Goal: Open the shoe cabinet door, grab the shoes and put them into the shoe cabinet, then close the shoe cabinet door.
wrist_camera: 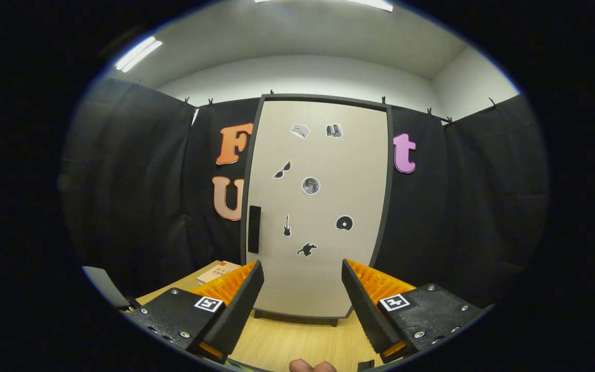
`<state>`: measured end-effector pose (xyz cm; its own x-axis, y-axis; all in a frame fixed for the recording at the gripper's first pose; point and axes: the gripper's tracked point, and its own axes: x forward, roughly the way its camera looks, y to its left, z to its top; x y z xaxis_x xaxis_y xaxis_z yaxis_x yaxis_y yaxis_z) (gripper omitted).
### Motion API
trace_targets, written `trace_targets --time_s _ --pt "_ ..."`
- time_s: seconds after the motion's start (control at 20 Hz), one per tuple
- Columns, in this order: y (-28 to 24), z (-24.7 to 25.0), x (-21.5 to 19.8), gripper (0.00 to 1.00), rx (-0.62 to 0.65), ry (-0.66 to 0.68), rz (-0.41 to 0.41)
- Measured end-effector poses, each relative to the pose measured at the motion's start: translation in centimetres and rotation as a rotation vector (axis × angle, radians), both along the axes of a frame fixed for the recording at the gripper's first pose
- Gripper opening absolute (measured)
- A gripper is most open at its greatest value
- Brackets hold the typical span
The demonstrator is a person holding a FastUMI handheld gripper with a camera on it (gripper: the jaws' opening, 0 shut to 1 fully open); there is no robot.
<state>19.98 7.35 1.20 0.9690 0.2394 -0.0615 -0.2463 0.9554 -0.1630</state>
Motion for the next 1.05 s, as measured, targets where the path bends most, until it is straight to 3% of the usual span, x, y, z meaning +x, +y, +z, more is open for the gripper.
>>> trace_targets --time_s 0.15,0.4,0.65,1.05 --pt "-1.2 0.8 -1.2 0.95 0.009 -0.035 0.045" --pt "-2.3 1.3 -1.9 0.95 0.037 -0.06 0.01" --pt "-1.6 1.4 -2.8 0.95 0.1 -0.034 0.067" --pt "-3.5 2.4 -3.2 0.94 0.116 -0.059 0.038"
